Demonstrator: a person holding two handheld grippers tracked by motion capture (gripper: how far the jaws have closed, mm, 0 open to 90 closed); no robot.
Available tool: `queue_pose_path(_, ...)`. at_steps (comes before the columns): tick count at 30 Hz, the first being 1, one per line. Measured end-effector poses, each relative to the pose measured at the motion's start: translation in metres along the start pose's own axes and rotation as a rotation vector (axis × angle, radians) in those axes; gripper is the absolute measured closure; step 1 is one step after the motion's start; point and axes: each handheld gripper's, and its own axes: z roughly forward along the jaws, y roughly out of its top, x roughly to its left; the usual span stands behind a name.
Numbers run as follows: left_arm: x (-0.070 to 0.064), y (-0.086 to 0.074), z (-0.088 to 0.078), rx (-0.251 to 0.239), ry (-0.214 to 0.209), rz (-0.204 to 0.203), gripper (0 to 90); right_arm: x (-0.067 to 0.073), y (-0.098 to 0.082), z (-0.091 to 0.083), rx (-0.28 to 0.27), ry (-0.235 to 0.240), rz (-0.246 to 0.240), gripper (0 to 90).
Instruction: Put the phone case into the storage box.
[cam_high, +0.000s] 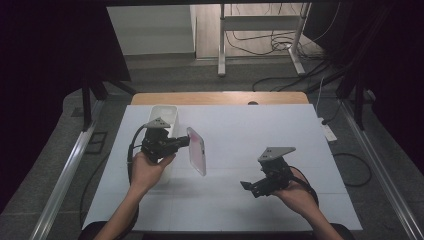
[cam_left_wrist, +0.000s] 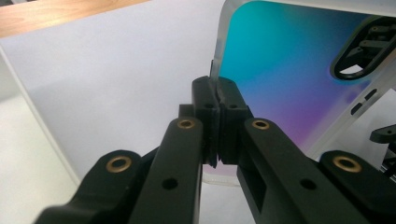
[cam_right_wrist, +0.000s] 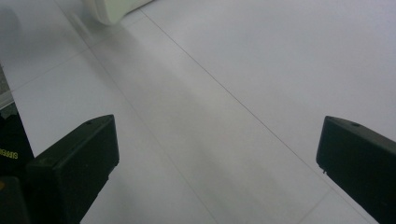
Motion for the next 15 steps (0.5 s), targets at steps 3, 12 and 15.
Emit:
queue_pose_path(3, 0.003, 0.002, -0.001, 0.004, 0.002, -0.003, 88.2, -0.003, -0.003, -0.003, -0.002, -0.006, 0.015, 0.0)
queue_pose_path(12, 0.01, 0.011, -0.002, 0.003, 0.017, 0.005, 88.1, -0.013, -0.017, -0.017, -0.007, -0.048, 0.049, 0.0)
queue_pose_path(15, 0.012, 0.015, -0.002, 0.002, 0.013, 0.004, 88.2, -0.016, -0.022, -0.021, -0.011, -0.057, 0.059, 0.0)
